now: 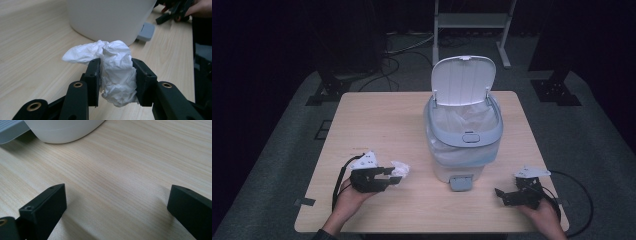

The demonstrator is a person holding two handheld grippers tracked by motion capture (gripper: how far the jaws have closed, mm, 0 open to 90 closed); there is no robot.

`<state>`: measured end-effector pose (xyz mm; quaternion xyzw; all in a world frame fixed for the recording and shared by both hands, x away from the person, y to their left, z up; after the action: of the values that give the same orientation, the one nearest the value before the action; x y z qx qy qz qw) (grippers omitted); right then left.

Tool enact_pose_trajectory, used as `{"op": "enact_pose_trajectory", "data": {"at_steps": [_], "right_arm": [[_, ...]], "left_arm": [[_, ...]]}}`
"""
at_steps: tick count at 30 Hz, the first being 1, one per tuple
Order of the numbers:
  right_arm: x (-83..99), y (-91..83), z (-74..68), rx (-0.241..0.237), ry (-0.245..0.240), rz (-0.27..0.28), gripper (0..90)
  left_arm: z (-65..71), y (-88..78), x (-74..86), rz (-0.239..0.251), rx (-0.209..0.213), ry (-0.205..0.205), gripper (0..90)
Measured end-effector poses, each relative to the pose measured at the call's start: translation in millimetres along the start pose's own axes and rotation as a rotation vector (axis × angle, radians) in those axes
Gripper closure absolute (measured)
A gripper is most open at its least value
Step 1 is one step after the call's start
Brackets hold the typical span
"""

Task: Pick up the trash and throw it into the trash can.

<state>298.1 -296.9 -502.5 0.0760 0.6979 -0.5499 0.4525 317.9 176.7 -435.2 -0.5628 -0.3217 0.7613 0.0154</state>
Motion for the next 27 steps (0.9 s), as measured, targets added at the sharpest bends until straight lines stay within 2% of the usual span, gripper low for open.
{"op": "enact_pose_trajectory", "data": {"at_steps": [5,14,27], "right_arm": [[0.0,0.0,0.0,0.0,0.0,0.0,1.2],[0.0,0.0,0.0,0.0,-0.001,0.0,1.3],[0.0,0.0,0.1,0.0,-0.001,0.0,1.3]], "left_arm": [[-0.3,-2.8,-7.3,0.015,0.03,0.002,60.9],[-0.6,-8.3,-24.2,0.035,0.058,0.015,60.9],[-2.4,-11.2,-44.6,0.05,0.077,0.024,60.8]]}}
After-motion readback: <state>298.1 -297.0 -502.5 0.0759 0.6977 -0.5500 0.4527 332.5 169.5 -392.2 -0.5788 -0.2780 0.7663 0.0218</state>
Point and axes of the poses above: each handheld gripper's, and its own axes: y roughly forward along the jaws, x roughly out of its underside, z roughly to its right, the point moved 2 cm from there along y, roughly forward along the jaws, and after that the axes turned 2 degrees about -y, right-handed, at the moved point
